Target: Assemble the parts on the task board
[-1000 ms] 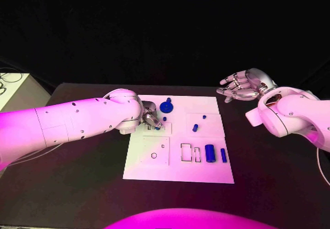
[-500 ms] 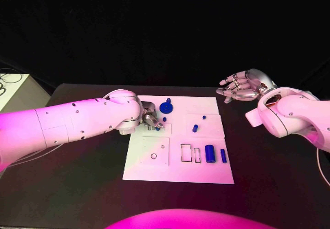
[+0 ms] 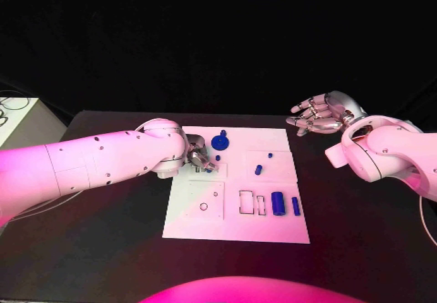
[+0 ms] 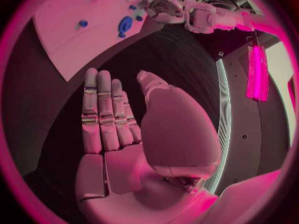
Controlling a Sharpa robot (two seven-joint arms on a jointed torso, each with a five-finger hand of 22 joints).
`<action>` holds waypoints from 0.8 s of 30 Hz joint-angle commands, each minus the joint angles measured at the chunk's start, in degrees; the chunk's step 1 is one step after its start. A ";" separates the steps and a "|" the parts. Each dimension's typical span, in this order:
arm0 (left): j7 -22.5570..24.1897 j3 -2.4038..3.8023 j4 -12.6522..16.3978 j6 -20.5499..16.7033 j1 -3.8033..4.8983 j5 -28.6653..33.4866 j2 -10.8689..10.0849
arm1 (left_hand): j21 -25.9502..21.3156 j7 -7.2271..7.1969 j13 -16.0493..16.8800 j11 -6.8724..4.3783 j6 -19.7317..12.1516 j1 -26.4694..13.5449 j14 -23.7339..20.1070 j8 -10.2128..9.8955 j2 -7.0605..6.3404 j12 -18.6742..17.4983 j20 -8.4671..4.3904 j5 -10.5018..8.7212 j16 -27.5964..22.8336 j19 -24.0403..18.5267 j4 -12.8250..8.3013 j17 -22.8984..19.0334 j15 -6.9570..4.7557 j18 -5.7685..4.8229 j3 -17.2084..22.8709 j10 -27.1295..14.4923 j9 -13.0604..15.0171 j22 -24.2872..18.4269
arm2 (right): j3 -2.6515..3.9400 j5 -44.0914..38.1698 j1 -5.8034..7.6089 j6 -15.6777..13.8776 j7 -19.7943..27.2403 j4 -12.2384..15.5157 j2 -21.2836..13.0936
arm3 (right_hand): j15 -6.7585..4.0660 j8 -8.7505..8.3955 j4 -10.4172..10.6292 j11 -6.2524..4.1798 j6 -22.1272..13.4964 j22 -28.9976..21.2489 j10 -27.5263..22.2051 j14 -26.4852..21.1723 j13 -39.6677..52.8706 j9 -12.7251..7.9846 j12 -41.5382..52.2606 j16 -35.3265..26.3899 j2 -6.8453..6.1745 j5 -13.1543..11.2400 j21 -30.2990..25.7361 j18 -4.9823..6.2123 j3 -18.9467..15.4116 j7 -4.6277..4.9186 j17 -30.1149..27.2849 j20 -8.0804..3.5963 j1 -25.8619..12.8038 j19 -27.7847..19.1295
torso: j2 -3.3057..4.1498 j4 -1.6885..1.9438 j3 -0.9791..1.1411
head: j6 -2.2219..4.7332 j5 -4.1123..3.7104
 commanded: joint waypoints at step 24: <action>1.04 7.19 1.49 0.36 2.16 7.60 -4.84 | -5.65 5.14 -14.59 4.11 -9.29 5.41 3.50 -8.69 0.95 -9.85 2.53 -0.15 -3.28 -6.90 -0.08 8.75 3.08 1.43 -3.29 -11.94 -4.43 -9.36 | -0.02 1.68 -0.05 0.76 3.05 -2.56 0.64 | 1.84 0.66 -0.02 1.79 -0.64 -5.92 -1.81 -5.16 -4.74 -0.74 -2.31 -5.74 1.18 0.19 -1.25 0.31 -2.20 1.41 -3.60 2.32 0.72 -5.02 | 0.05 0.07 0.09 | 1.37 -0.19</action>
